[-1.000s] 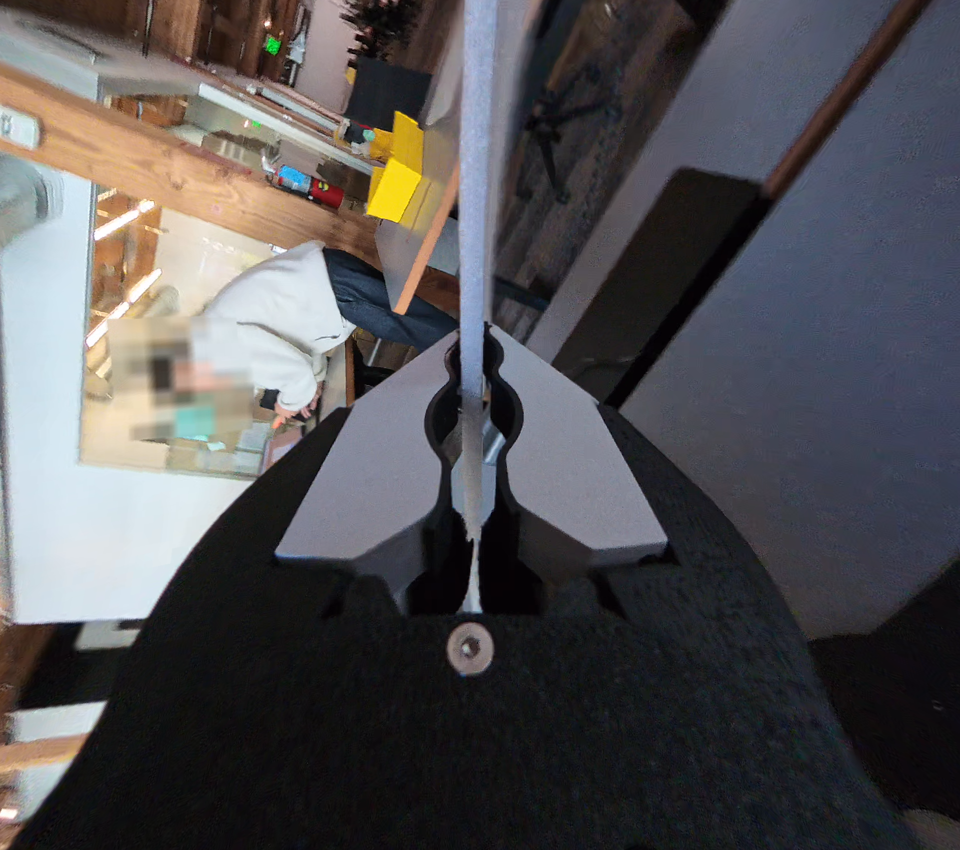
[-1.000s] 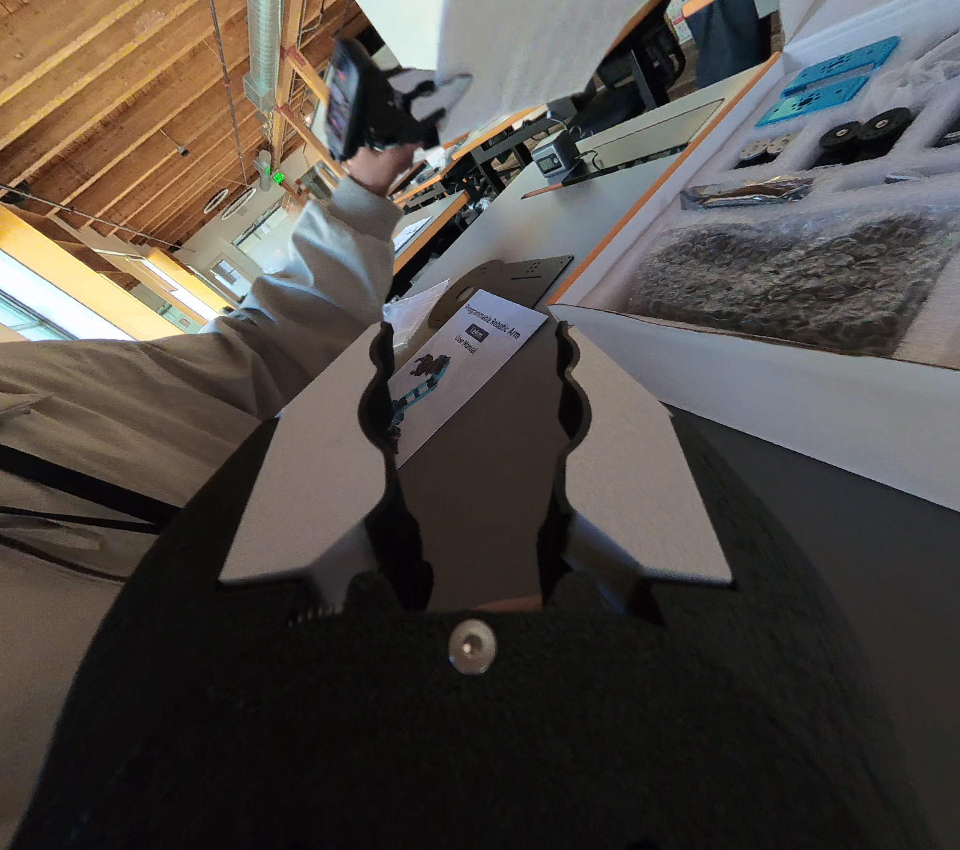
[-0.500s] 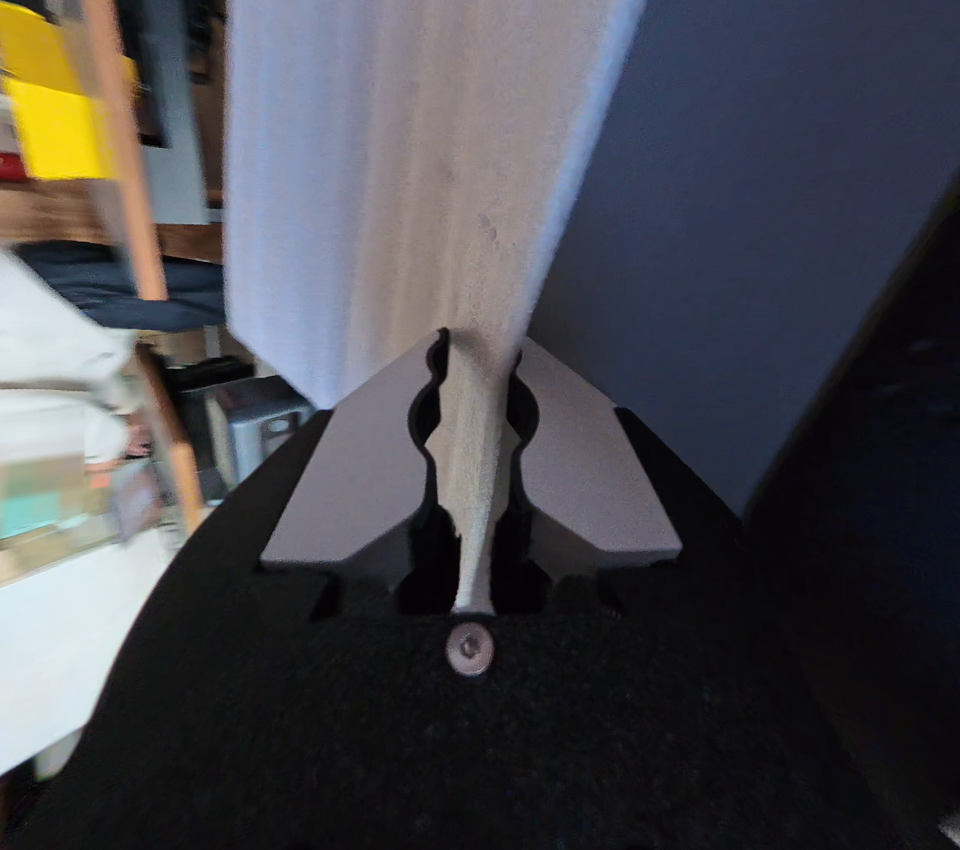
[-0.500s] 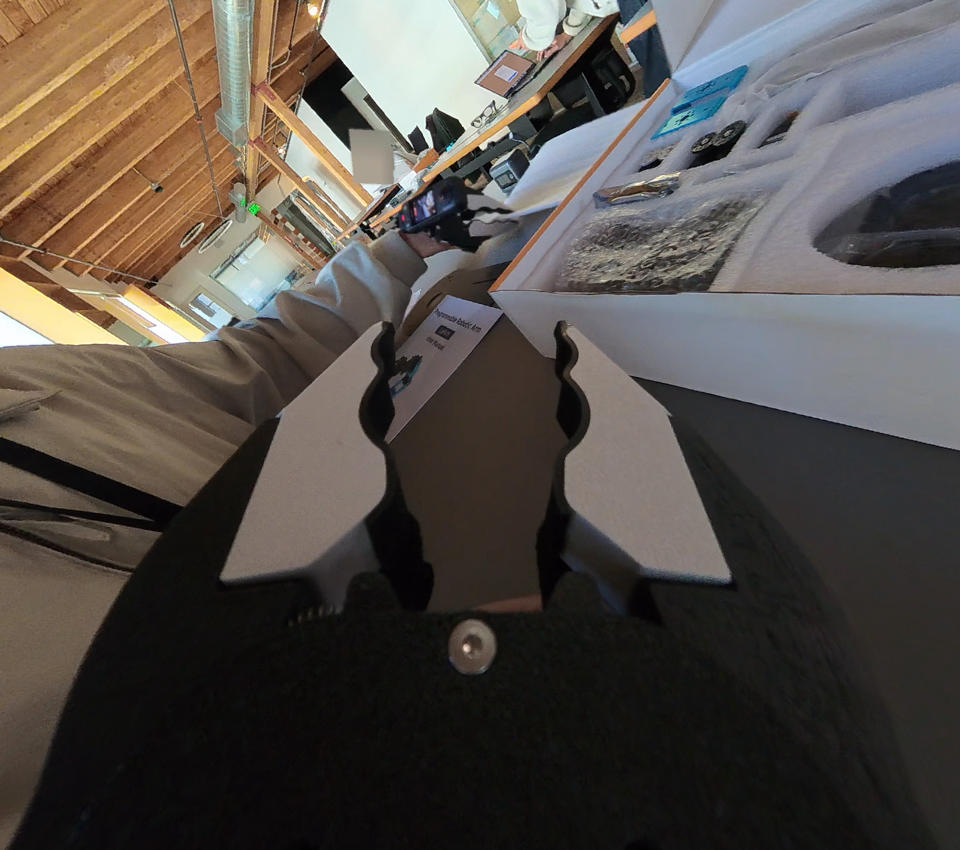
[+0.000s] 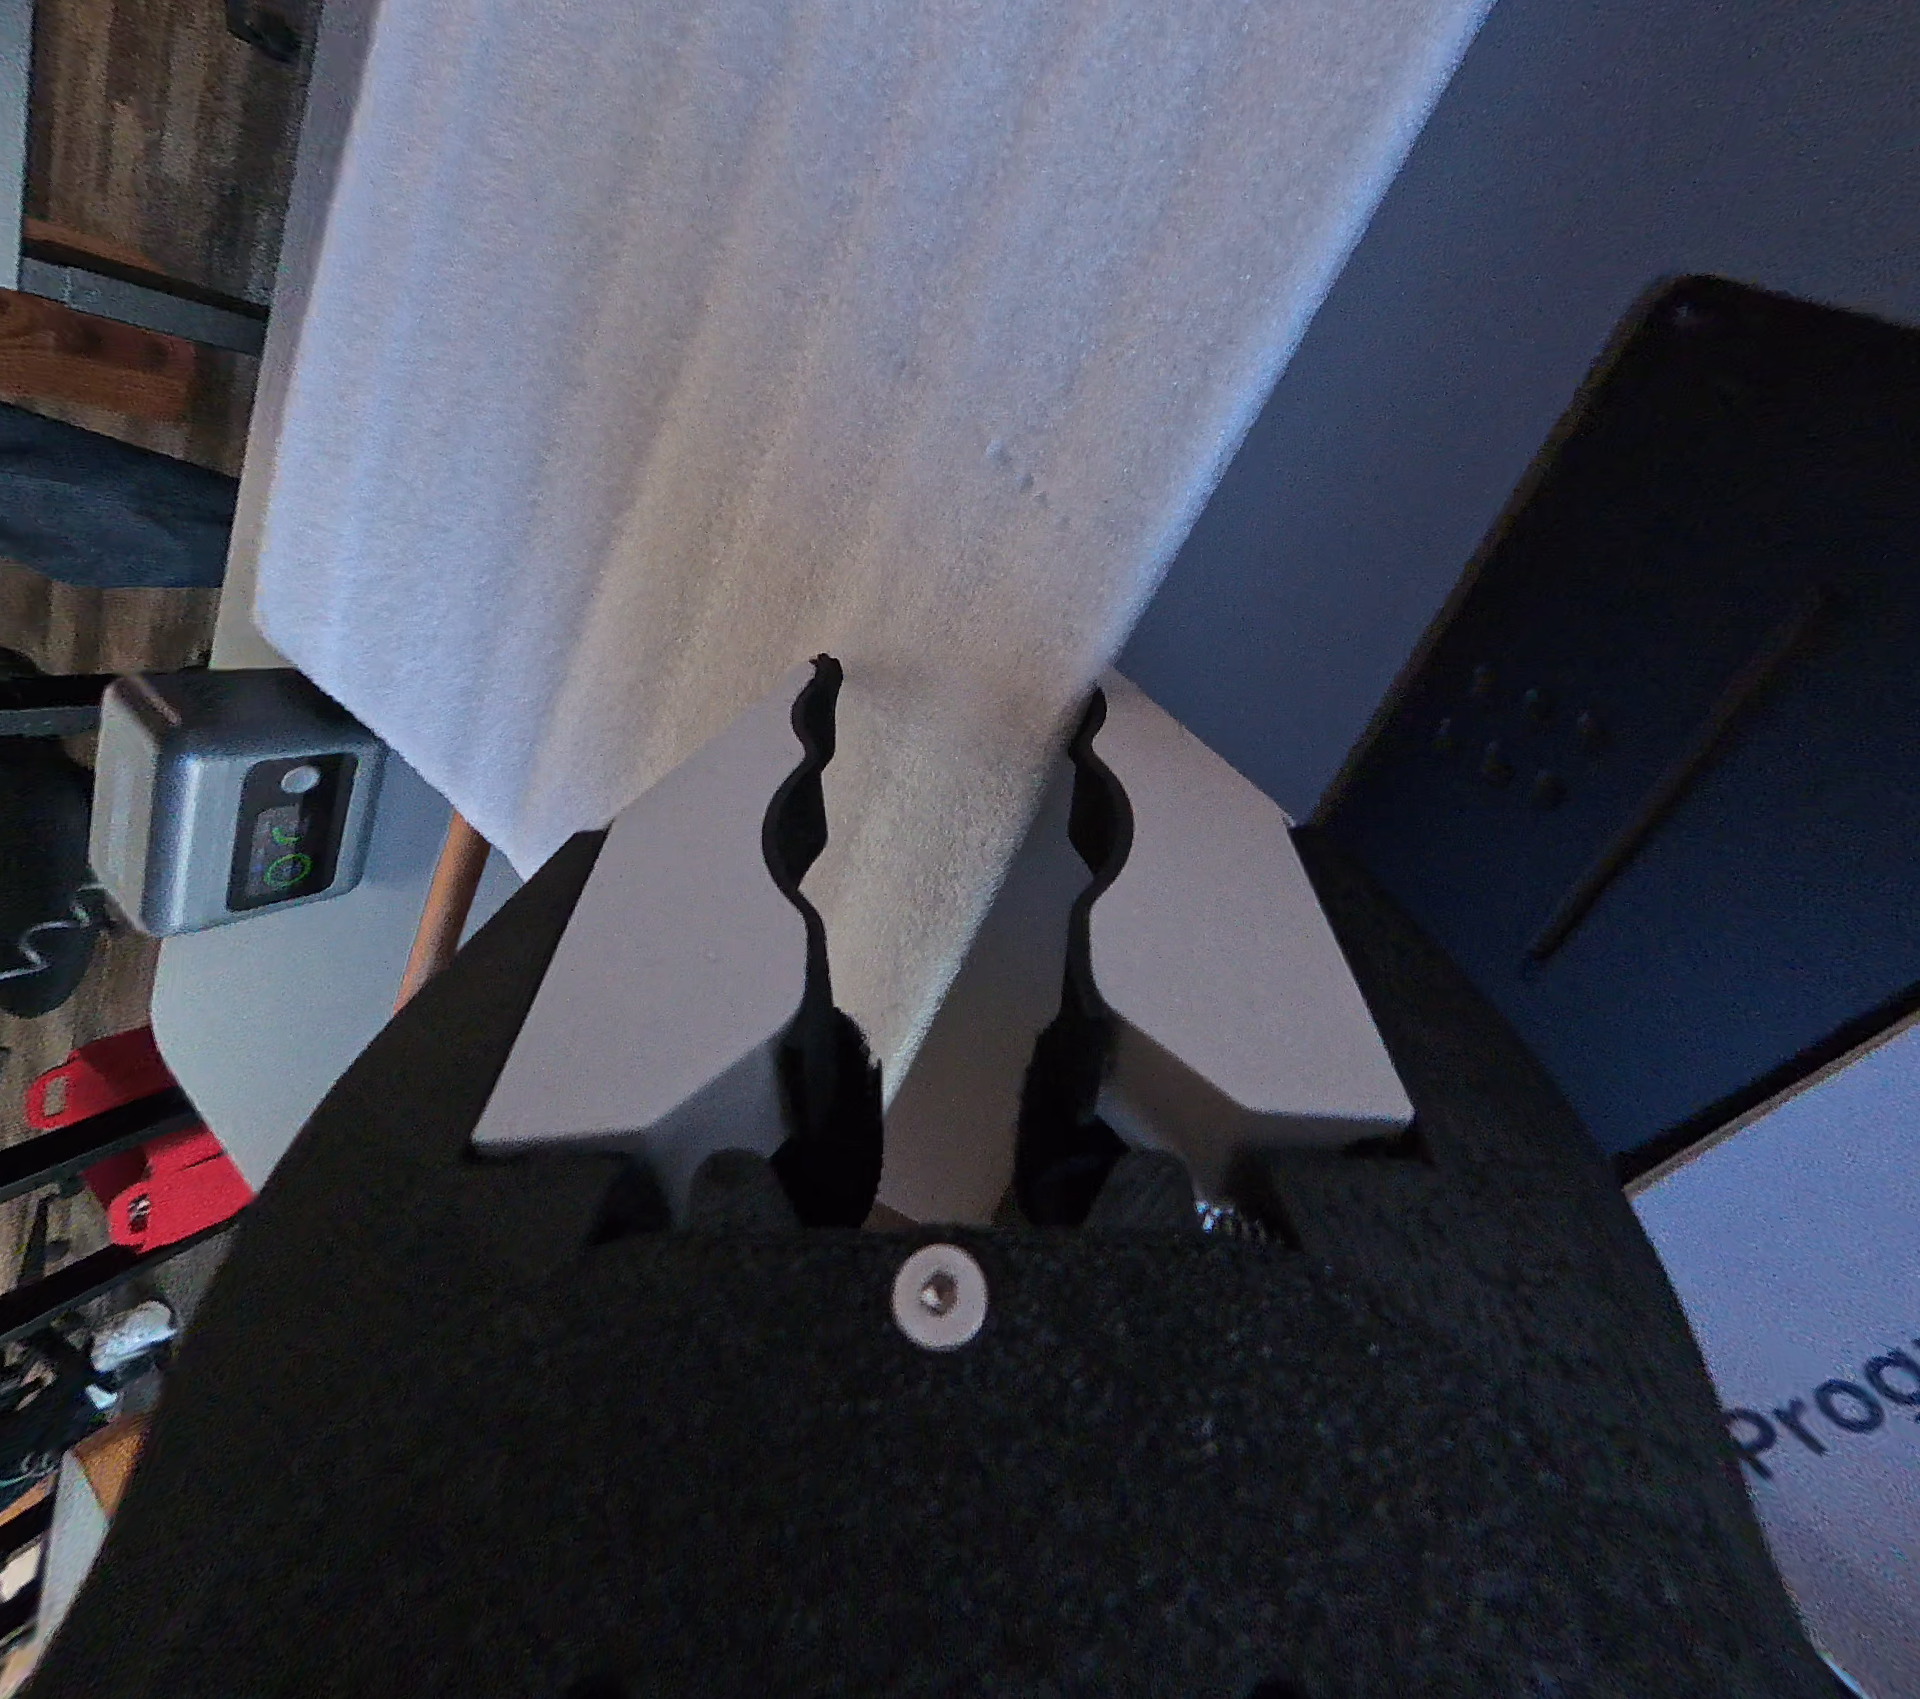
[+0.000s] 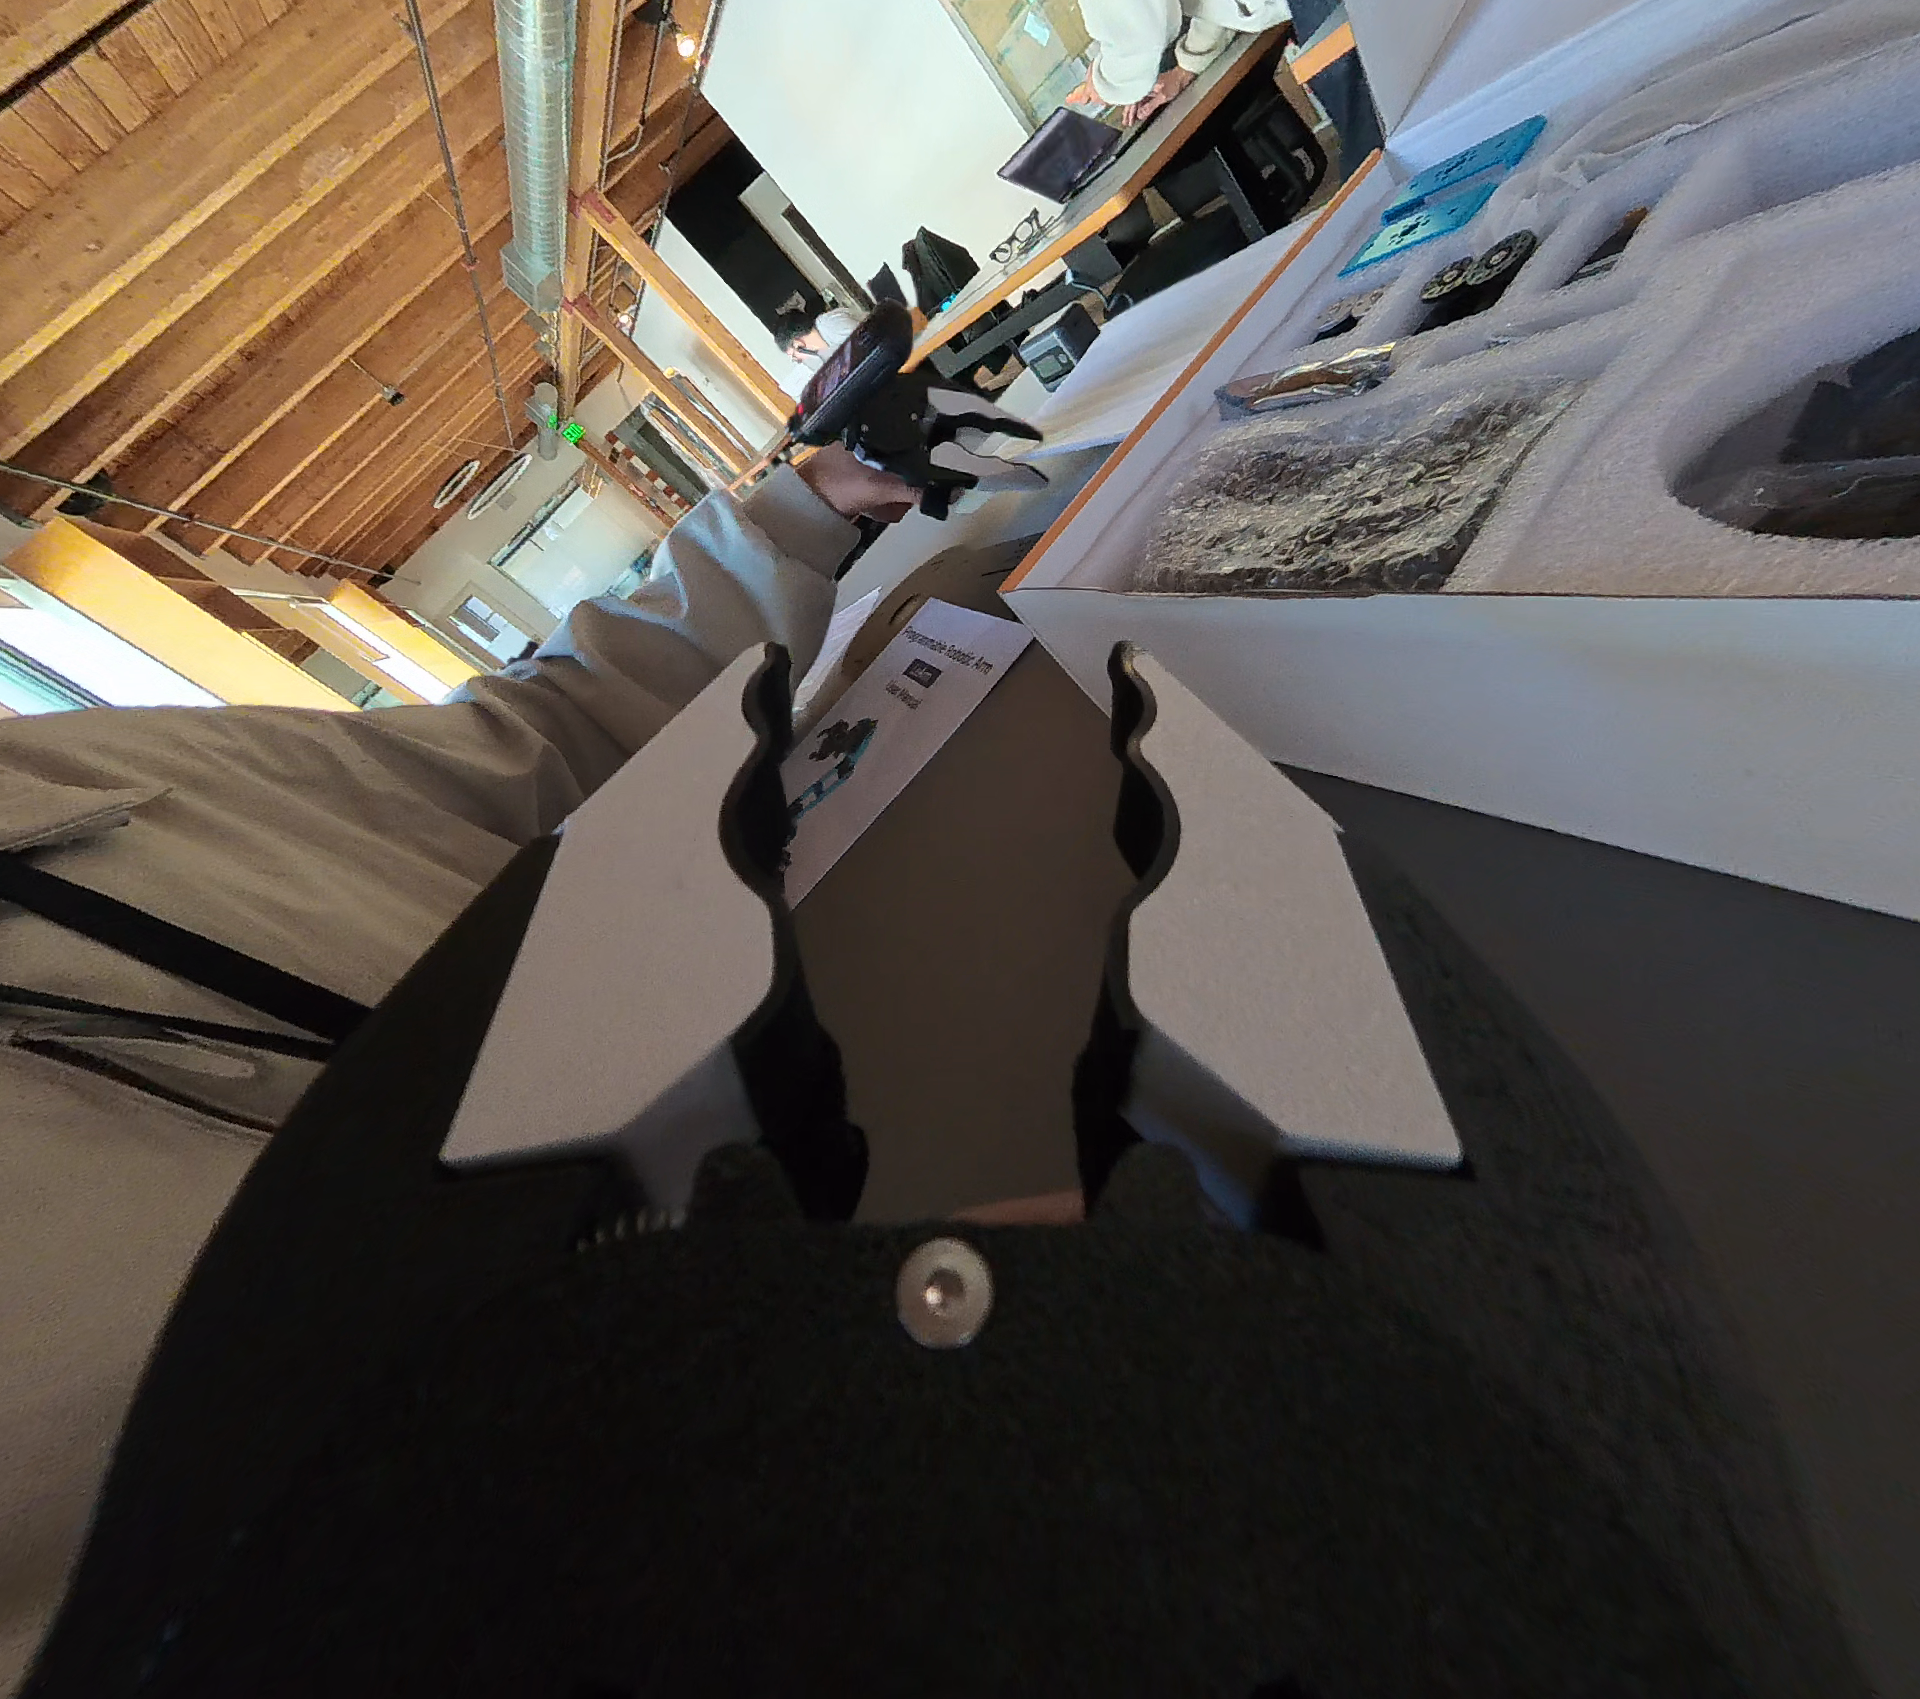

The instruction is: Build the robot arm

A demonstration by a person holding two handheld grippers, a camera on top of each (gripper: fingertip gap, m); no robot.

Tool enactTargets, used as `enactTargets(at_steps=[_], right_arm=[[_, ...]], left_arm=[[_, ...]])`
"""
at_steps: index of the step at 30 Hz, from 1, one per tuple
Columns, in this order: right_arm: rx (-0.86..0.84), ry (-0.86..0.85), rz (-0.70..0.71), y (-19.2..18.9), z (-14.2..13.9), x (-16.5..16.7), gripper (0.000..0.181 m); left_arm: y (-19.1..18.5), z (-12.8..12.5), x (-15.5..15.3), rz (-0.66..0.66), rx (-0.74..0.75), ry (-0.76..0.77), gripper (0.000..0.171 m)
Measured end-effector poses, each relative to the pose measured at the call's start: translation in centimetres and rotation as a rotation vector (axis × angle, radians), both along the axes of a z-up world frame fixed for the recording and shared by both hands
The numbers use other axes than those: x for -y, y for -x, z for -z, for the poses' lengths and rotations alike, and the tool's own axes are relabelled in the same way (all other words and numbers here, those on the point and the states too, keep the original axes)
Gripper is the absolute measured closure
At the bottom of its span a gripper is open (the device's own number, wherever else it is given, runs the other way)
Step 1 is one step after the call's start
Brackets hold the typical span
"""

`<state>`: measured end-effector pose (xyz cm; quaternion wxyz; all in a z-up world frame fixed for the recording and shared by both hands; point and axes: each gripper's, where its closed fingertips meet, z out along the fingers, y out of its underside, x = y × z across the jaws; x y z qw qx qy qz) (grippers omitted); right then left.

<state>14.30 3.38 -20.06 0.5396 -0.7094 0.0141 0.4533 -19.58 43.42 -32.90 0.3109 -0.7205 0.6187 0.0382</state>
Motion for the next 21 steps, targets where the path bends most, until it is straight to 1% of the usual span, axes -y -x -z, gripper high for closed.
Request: enactTargets(at_steps=[1,5,7,12,16,18,21], right_arm=[[-0.004,0.0,0.0,-0.1,-0.1,0.0,0.12],[0.006,-0.01,0.002,-0.2,-0.4,0.0,0.121],[0.009,-0.018,-0.001,-0.1,-0.5,0.3,0.12],[0.017,-0.014,0.017,-0.4,-0.3,1.1,0.12],[0.02,-0.025,0.036,-0.7,-0.6,1.8,0.12],[0.023,-0.026,0.044,-0.8,-0.7,2.0,0.12],[0.024,-0.03,0.04,-0.5,-0.8,2.2,0.12]], left_arm=[[0.2,-0.1,0.0,-0.002,0.004,-0.004,0.128],[0.6,-0.3,0.6,-0.036,0.052,0.061,0.128],[0.6,-0.7,0.9,-0.048,0.097,0.088,0.128],[0.2,-2.5,2.0,-0.091,0.284,0.203,0.128],[0.3,-4.5,3.2,-0.119,0.457,0.301,0.128],[0.9,-4.8,3.9,-0.121,0.478,0.325,0.128],[1.6,-4.7,4.3,-0.128,0.48,0.319,0.127]])
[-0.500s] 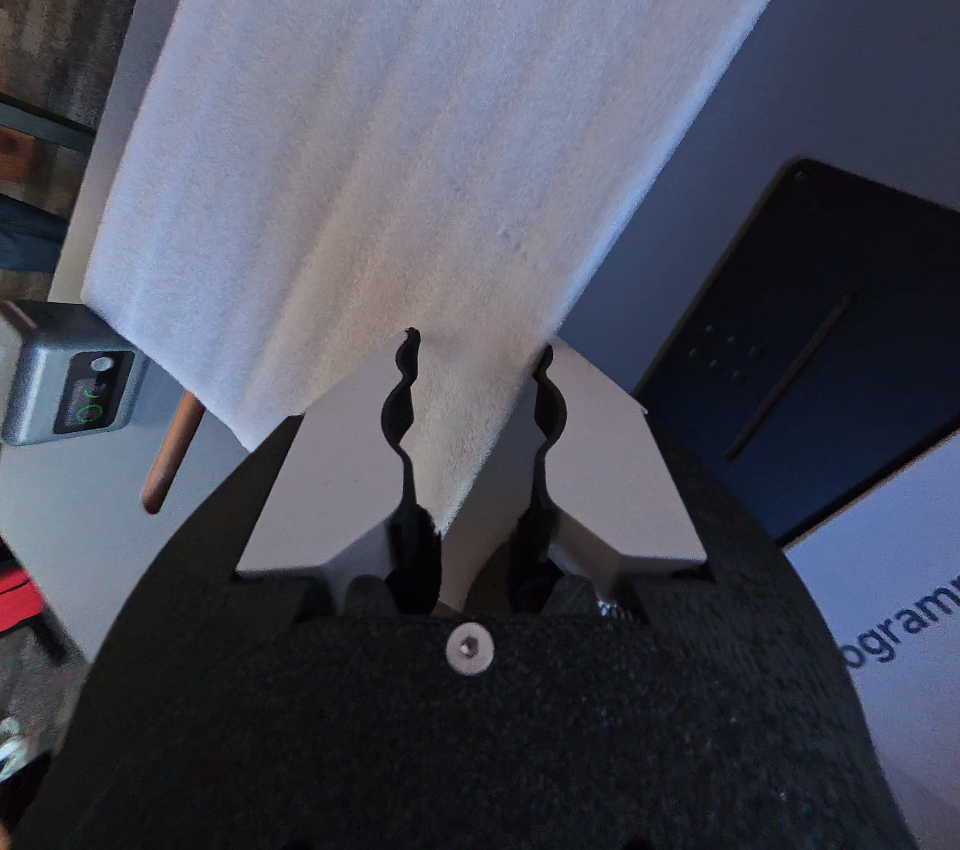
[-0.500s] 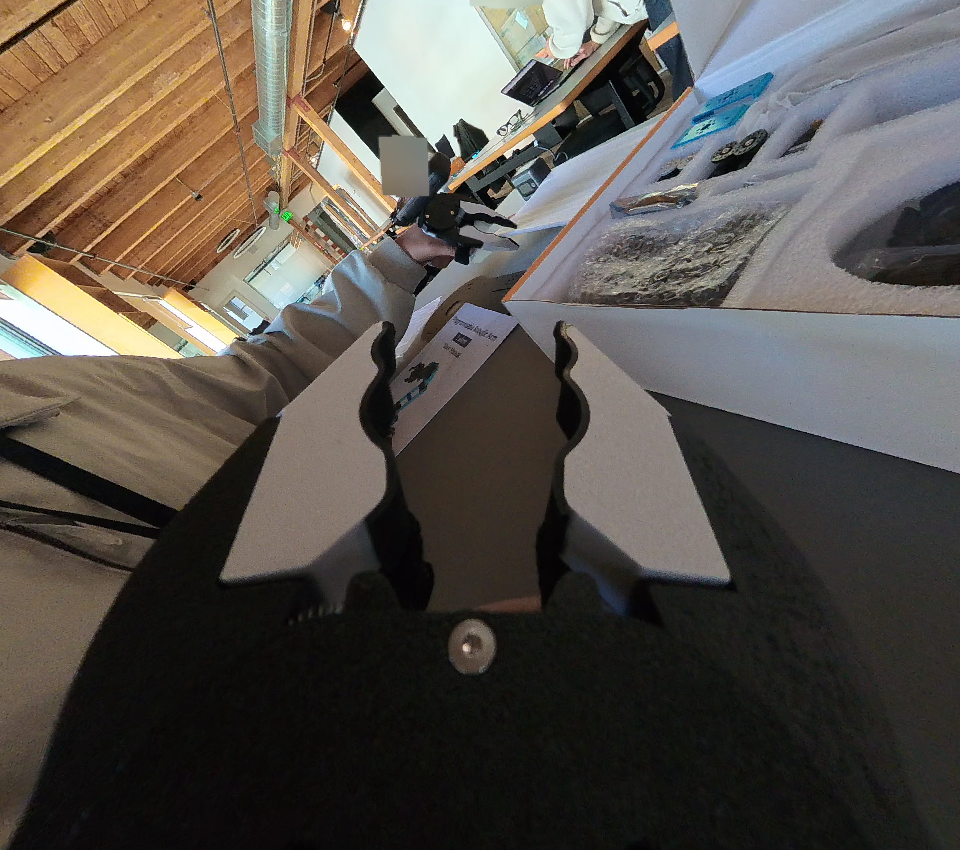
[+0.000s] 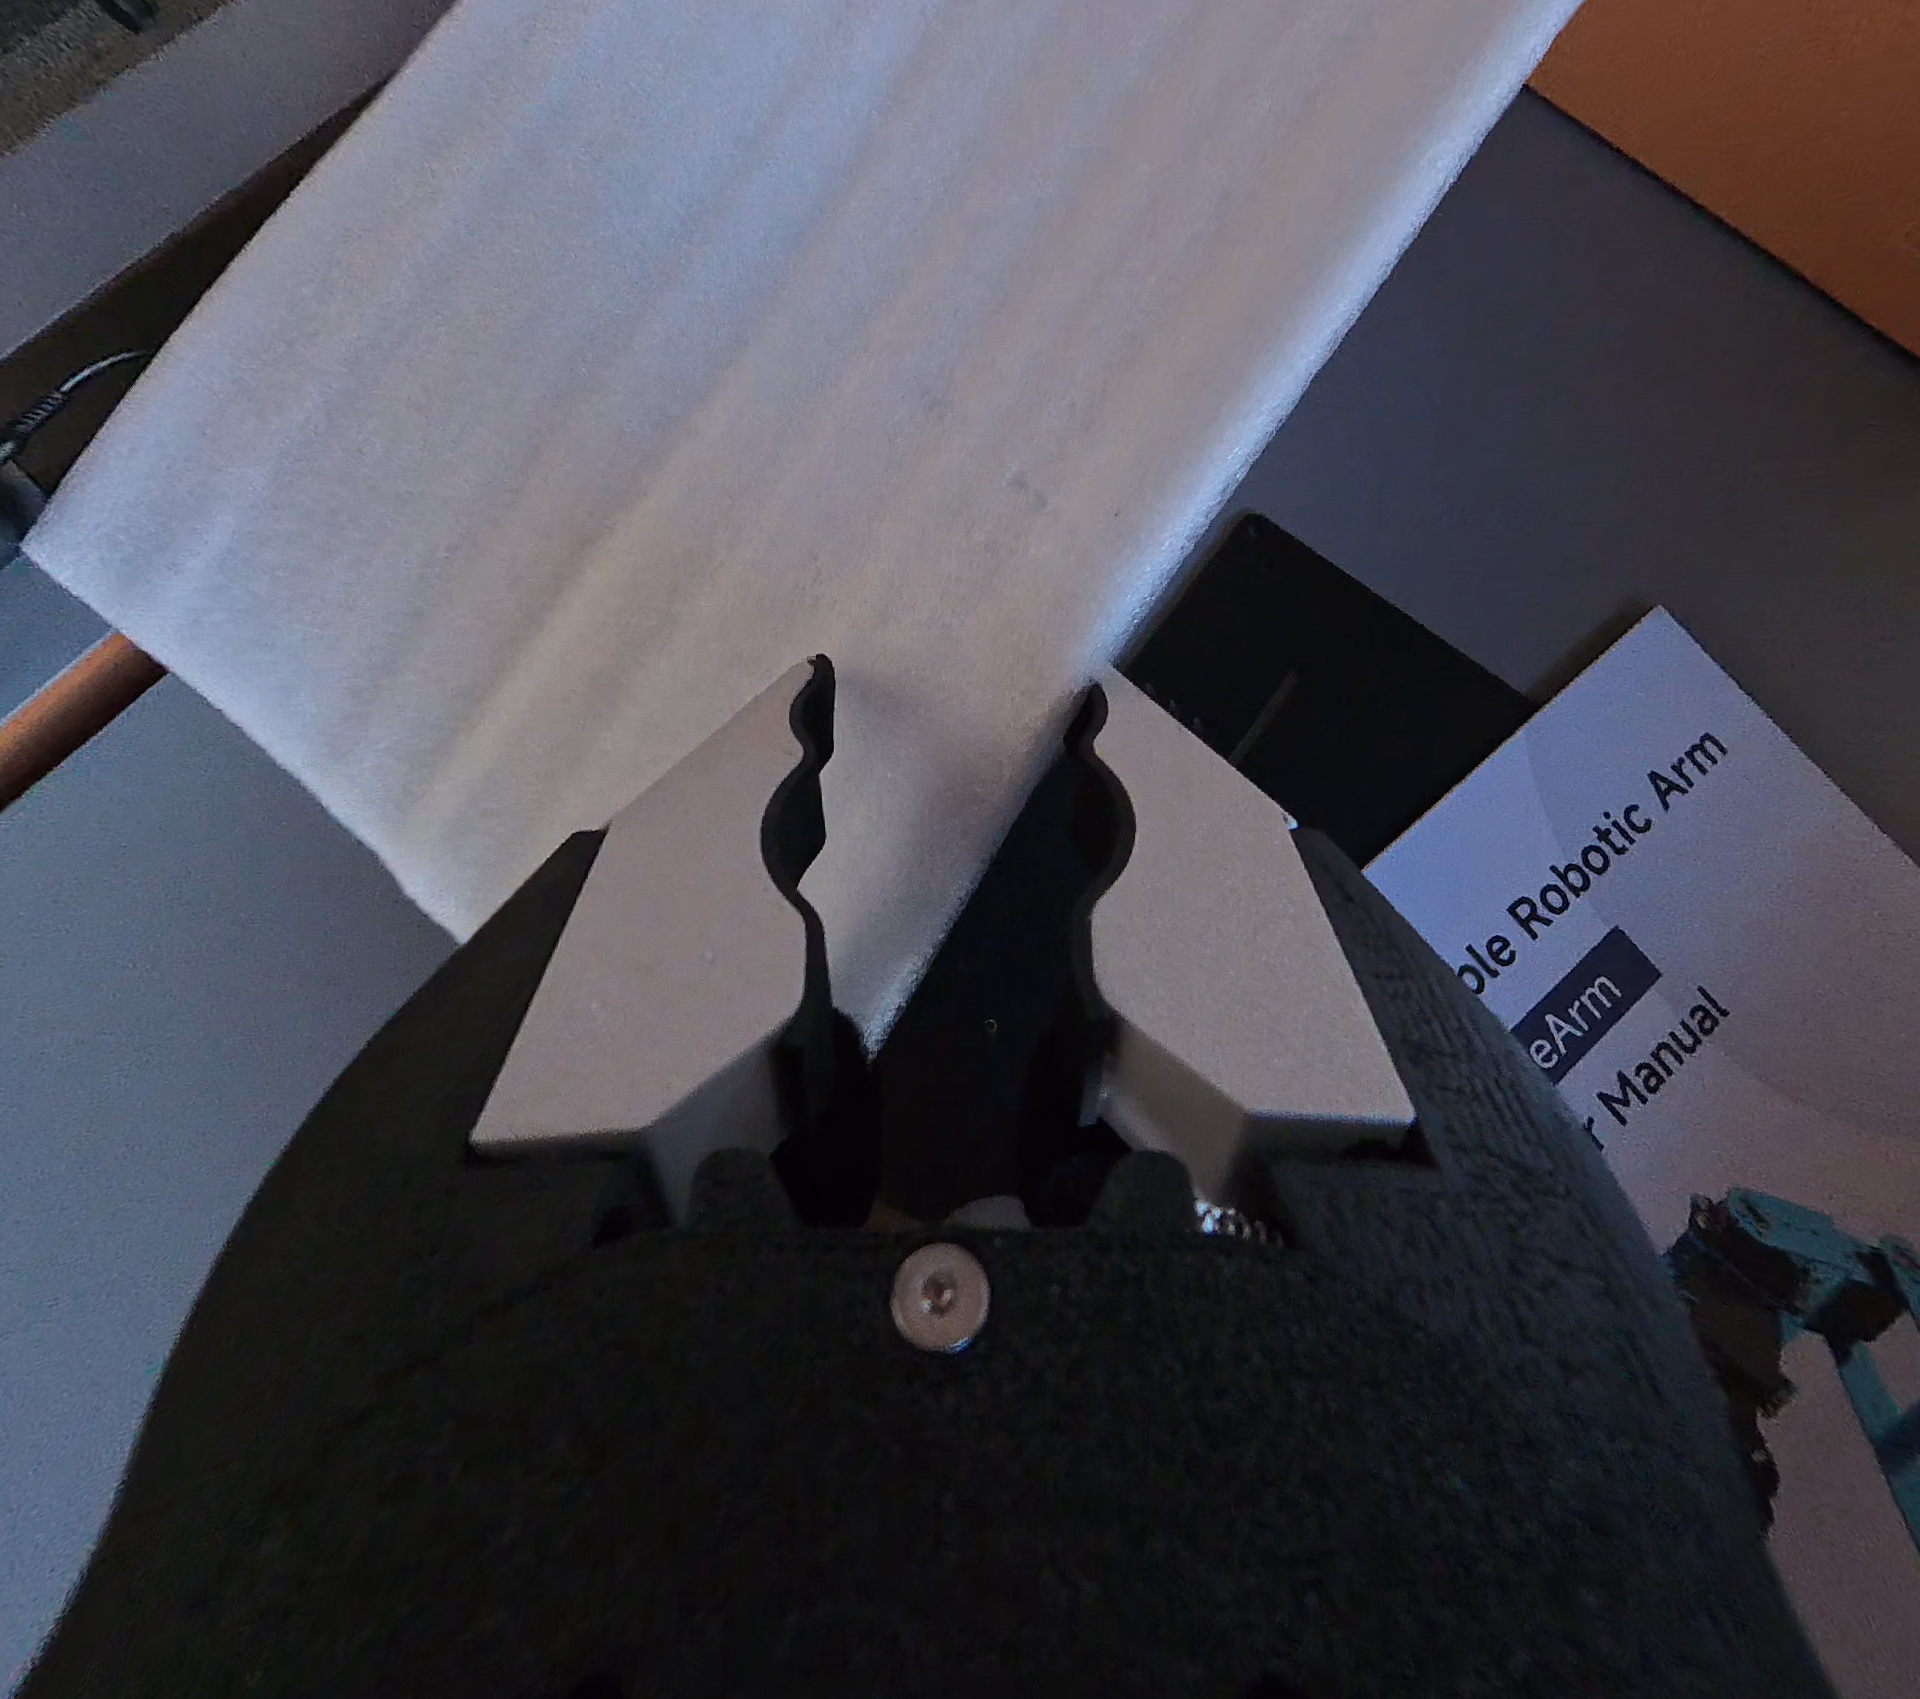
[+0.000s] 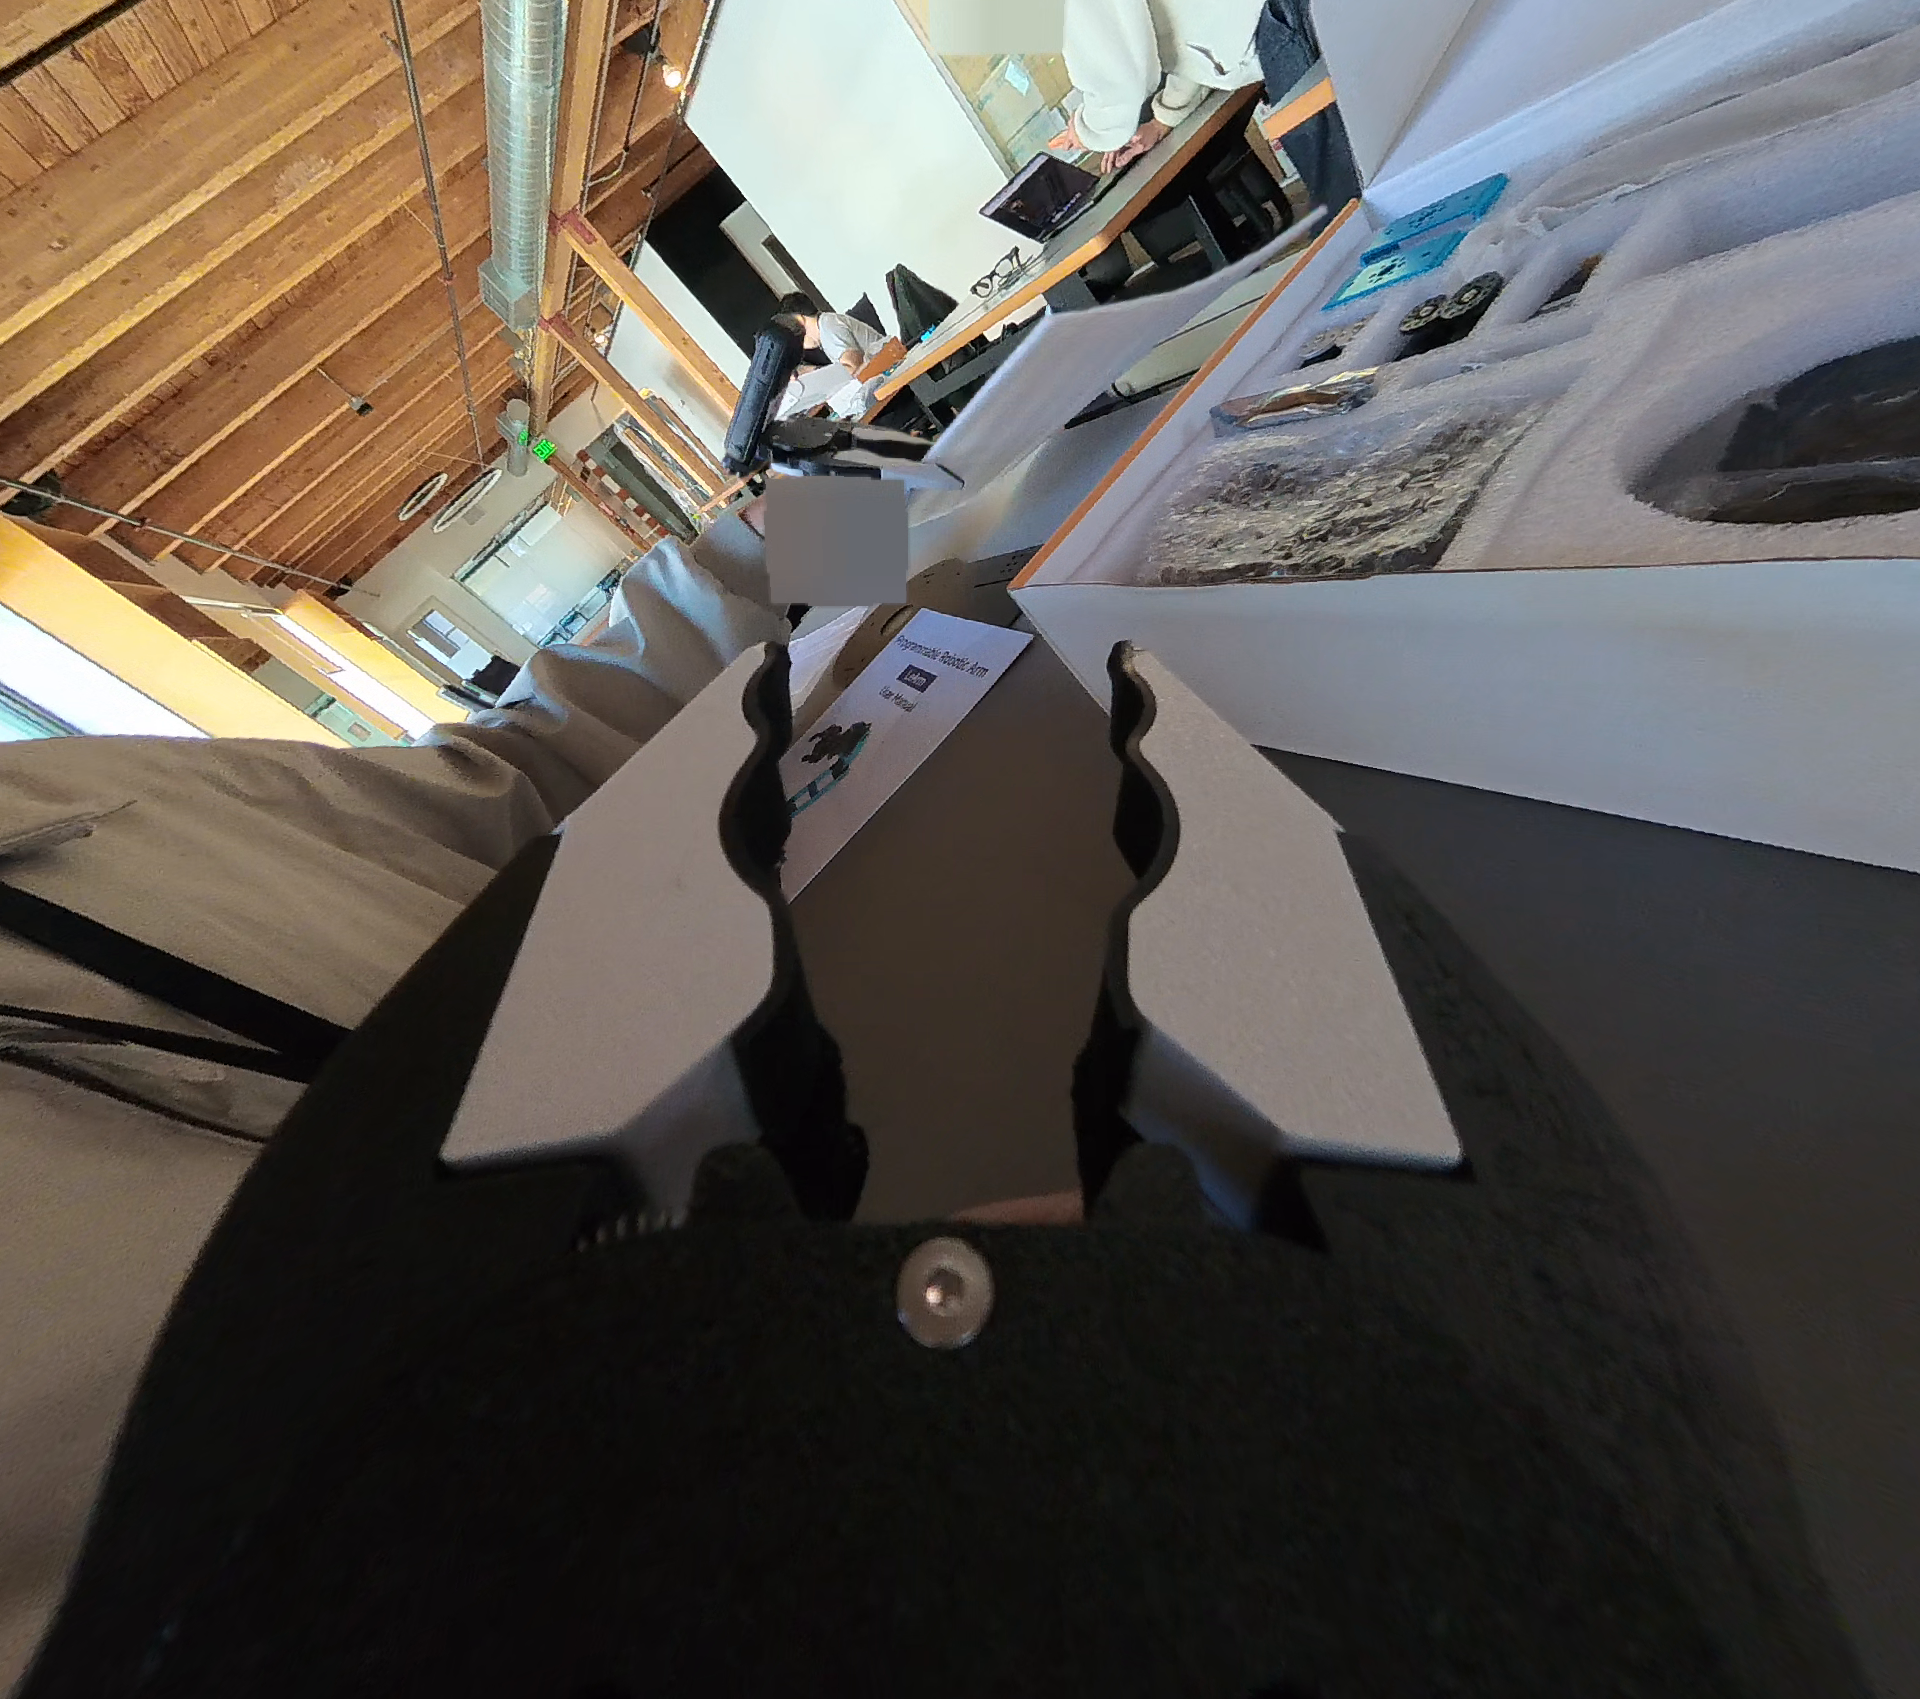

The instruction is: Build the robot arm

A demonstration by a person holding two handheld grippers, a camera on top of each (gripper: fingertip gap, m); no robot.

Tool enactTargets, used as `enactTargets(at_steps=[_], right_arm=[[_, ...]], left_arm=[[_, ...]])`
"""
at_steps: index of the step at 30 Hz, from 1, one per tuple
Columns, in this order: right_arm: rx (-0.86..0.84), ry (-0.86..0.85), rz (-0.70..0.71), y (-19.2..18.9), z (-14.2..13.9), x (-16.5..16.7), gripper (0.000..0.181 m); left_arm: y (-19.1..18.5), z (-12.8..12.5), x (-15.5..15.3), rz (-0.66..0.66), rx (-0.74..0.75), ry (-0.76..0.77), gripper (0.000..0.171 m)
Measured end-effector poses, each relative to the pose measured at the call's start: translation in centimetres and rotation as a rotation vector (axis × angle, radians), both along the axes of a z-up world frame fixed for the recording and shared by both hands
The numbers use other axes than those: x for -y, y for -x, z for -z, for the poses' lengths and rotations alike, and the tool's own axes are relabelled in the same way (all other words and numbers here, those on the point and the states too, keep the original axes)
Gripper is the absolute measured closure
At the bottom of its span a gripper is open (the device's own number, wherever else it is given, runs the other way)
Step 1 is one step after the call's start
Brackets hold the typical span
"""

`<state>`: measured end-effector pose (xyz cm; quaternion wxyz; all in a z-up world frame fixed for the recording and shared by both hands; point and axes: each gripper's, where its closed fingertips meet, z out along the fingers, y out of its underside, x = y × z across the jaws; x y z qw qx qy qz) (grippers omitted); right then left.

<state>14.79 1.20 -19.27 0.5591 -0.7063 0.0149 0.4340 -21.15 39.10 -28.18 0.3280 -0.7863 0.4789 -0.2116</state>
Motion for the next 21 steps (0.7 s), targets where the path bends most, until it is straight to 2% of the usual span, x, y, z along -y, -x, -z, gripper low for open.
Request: enactTargets(at_steps=[4,8,12,14,17,21], right_arm=[[0.0,-0.004,-0.011,0.7,-0.3,-0.2,0.121],[0.026,-0.003,-0.023,1.7,-0.4,-0.1,0.121],[0.051,0.01,-0.015,2.0,0.1,0.7,0.12],[0.042,0.016,-0.002,1.6,0.3,0.9,0.121],[0.018,0.016,0.013,1.0,0.3,1.0,0.121],[0.041,0.013,0.02,0.9,0.3,0.6,0.121]], left_arm=[[-0.9,1.3,0.2,0.016,-0.046,-0.007,0.126],[-2.2,3.3,1.3,0.078,-0.144,0.002,0.114],[-2.2,3.5,2.3,0.094,-0.155,-0.002,0.103],[-1.0,3.5,1.4,0.059,-0.19,-0.049,0.097],[1.1,3.1,-0.3,-0.044,-0.191,-0.065,0.097],[4.2,0.8,-1.9,-0.221,-0.154,-0.117,0.097]])
